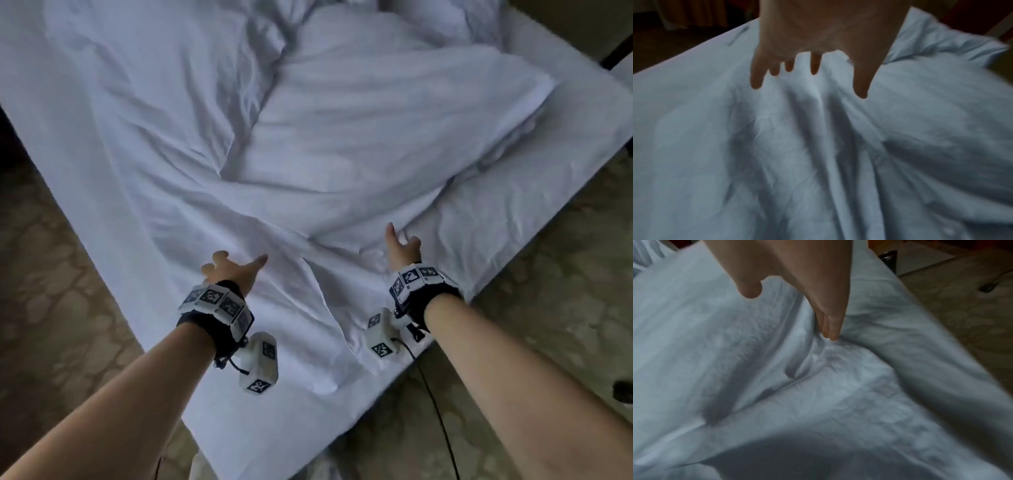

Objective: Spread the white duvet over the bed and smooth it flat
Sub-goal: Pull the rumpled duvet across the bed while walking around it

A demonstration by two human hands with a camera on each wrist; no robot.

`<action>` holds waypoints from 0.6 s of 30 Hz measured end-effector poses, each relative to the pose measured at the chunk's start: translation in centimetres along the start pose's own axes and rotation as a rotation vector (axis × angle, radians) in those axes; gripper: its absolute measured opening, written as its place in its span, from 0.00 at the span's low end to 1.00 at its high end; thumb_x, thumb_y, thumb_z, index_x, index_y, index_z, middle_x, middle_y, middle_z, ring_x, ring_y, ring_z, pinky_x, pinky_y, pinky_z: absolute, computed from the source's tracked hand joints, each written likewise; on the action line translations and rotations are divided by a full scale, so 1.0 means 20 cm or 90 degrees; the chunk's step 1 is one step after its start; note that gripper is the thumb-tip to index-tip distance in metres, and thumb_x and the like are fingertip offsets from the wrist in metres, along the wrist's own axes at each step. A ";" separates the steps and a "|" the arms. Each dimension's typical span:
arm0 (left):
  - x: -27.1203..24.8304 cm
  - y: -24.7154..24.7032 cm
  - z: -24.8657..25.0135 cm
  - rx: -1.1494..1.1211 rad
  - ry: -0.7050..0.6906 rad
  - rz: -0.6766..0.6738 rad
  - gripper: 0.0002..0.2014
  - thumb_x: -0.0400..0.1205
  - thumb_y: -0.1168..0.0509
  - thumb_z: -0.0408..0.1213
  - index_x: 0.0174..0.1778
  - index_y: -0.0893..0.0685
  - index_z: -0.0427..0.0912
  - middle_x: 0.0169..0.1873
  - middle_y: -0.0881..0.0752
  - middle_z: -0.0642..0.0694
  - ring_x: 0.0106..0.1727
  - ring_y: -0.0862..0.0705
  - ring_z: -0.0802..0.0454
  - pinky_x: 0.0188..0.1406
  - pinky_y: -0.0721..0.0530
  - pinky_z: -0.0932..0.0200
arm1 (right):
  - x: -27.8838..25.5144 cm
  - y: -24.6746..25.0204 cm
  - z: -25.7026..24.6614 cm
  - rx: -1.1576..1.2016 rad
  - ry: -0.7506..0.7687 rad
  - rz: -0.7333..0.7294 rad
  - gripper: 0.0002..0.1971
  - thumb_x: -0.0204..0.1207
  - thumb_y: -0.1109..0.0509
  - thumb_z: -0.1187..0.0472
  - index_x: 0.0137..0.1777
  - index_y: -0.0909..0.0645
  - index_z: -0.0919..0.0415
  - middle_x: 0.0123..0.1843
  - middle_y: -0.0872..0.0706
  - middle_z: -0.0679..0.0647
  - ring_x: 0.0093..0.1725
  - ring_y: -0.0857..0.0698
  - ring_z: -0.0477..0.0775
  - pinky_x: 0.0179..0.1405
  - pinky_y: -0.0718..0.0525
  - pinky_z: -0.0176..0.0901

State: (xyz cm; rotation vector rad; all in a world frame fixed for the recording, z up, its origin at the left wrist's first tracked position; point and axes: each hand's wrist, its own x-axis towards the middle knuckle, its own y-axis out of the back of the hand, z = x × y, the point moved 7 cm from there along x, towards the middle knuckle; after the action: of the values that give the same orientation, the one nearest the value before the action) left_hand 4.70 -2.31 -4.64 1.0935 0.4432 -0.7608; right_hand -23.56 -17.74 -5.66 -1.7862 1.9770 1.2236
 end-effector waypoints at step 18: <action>0.20 0.20 -0.32 -0.066 0.106 0.032 0.06 0.76 0.40 0.25 0.41 0.18 0.30 0.45 0.19 0.30 0.48 0.19 0.38 0.48 0.21 0.51 | 0.05 -0.60 -0.21 0.010 0.051 -0.127 0.06 0.76 0.32 0.58 0.42 0.22 0.62 0.39 0.20 0.55 0.28 0.25 0.48 0.29 0.26 0.39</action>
State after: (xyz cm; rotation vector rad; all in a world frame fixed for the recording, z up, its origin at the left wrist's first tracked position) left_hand 10.55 3.23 -7.41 1.0705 0.5883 -0.5976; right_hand -11.56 -20.43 -8.75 -1.9981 1.7901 1.0864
